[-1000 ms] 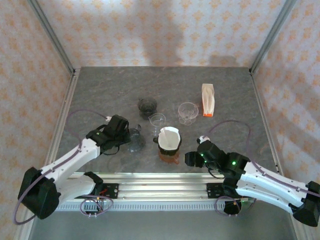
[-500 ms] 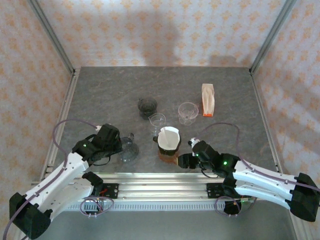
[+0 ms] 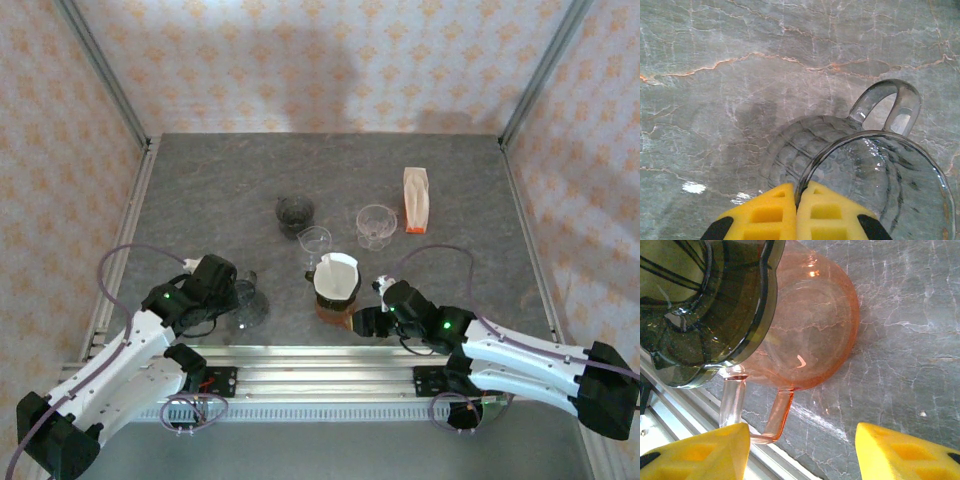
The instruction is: Place the coffee filter in the dripper
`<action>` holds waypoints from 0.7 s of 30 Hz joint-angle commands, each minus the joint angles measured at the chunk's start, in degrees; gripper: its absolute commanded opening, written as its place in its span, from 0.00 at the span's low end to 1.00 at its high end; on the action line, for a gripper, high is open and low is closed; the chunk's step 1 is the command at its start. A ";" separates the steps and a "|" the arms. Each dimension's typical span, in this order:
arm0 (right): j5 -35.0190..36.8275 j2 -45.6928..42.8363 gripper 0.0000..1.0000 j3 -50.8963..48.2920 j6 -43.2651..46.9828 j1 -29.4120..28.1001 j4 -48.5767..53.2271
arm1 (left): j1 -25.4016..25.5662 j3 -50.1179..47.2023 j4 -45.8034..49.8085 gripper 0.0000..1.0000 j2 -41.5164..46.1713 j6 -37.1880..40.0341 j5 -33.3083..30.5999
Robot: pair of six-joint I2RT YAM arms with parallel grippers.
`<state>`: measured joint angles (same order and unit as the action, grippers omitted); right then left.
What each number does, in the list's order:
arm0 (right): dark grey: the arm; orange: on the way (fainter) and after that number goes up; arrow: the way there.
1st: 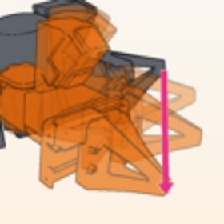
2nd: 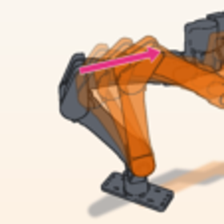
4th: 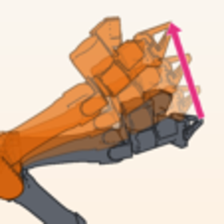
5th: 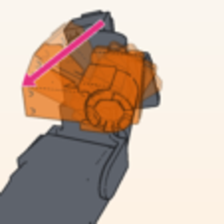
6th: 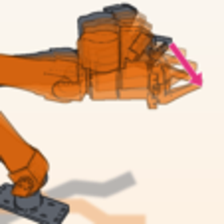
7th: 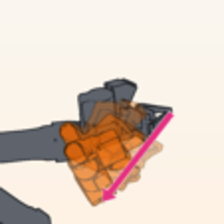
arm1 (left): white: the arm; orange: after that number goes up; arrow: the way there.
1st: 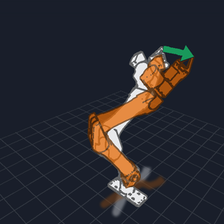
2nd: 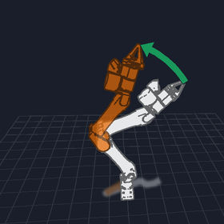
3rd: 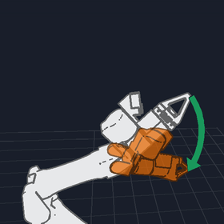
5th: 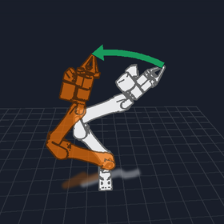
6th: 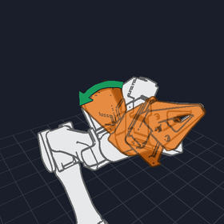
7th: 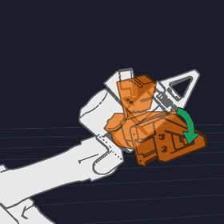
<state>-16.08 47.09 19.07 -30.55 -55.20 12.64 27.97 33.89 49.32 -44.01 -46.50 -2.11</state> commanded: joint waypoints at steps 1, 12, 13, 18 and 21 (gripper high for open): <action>1.27 -0.09 0.58 1.24 1.34 0.15 -0.82 | -0.59 -0.54 2.57 0.00 0.07 -1.72 -4.00; 1.03 2.53 0.58 2.71 4.50 0.31 -2.07 | -0.53 0.98 4.47 0.00 4.05 -3.28 -6.28; 0.96 2.95 0.58 2.94 4.98 0.43 -2.45 | -0.50 1.09 4.59 0.00 3.85 -3.29 -6.15; -0.39 5.38 0.58 3.64 6.82 0.97 -4.98 | -0.47 0.96 4.13 0.00 3.64 -3.39 -5.70; -0.62 6.97 0.57 4.29 8.37 1.10 -6.43 | -0.53 0.70 3.50 0.00 3.59 -3.54 -5.36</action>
<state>-16.80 53.28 21.08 -24.73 -54.52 9.58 27.97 33.89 52.80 -40.64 -48.42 -5.48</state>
